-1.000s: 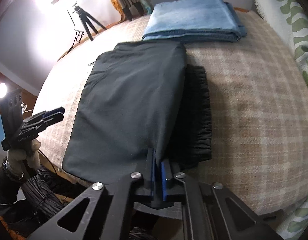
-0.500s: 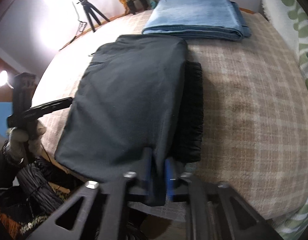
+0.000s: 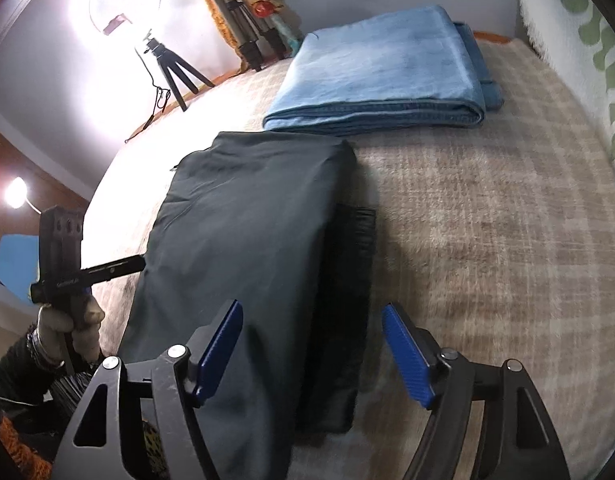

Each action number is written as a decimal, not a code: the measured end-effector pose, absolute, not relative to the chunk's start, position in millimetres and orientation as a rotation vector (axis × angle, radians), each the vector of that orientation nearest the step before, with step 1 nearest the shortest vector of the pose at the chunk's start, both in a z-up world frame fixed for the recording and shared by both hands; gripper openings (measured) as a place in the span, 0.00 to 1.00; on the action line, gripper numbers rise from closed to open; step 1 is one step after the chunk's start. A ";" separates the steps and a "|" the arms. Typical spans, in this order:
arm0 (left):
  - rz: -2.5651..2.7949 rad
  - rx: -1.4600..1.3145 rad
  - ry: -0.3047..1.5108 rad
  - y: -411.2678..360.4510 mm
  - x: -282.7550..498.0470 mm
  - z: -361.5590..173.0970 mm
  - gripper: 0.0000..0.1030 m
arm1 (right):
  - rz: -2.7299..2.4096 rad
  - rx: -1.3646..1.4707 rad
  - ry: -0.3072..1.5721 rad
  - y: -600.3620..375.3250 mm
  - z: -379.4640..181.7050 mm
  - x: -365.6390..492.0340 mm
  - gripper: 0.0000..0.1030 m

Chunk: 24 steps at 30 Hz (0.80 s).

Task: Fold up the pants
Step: 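Grasp the bundle end with the right tool while the left tool pinches beside it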

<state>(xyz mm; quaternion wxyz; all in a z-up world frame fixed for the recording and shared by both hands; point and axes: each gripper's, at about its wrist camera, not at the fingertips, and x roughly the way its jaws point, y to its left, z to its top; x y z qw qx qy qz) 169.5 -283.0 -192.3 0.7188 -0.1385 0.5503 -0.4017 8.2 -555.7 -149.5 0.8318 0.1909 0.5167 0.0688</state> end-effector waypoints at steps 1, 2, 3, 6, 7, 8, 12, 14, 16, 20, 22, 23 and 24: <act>-0.886 -0.313 1.219 -285.5 169.0 -192.5 0.44 | 0.159 0.434 1.093 -560.9 -154.3 10.9 0.73; -0.885 -0.318 1.222 -286.7 168.3 -192.7 0.44 | 0.171 0.456 1.089 -564.1 -157.3 13.2 0.74; -0.882 -0.322 1.225 -288.3 167.3 -193.1 0.44 | 0.184 0.480 1.084 -566.9 -160.6 14.6 0.75; -0.889 -0.306 1.222 -296.7 163.9 -192.6 0.44 | 0.205 0.513 1.072 -572.0 -168.3 20.5 0.78; -0.890 -0.307 1.222 -297.8 163.6 -193.1 0.44 | 0.210 0.517 1.072 -572.6 -170.7 23.1 0.79; -0.894 -0.316 1.225 -298.5 163.6 -193.7 0.44 | 0.226 0.526 1.072 -573.4 -173.0 25.5 0.79; -0.899 -0.328 1.229 -301.2 165.2 -195.2 0.44 | 0.256 0.534 1.079 -575.7 -181.8 32.2 0.84; -0.901 -0.328 1.227 -303.0 166.0 -195.2 0.44 | 0.277 0.567 1.080 -577.7 -187.7 34.5 0.86; -0.906 -0.324 1.224 -305.6 166.8 -194.9 0.44 | 0.296 0.593 1.057 -579.4 -190.8 34.3 0.88; -0.911 -0.351 1.230 -308.1 168.3 -195.5 0.44 | 0.349 0.667 1.014 -580.6 -196.0 34.2 0.86; -0.921 -0.356 1.230 -311.9 167.8 -195.5 0.44 | 0.374 0.705 1.003 -577.2 -199.7 35.1 0.85; -0.925 -0.357 1.232 -312.9 167.8 -195.7 0.41 | 0.373 0.705 0.993 -575.3 -200.1 35.4 0.84; -0.923 -0.357 1.230 -314.2 168.0 -196.3 0.40 | 0.374 0.705 0.987 -573.5 -200.8 36.1 0.83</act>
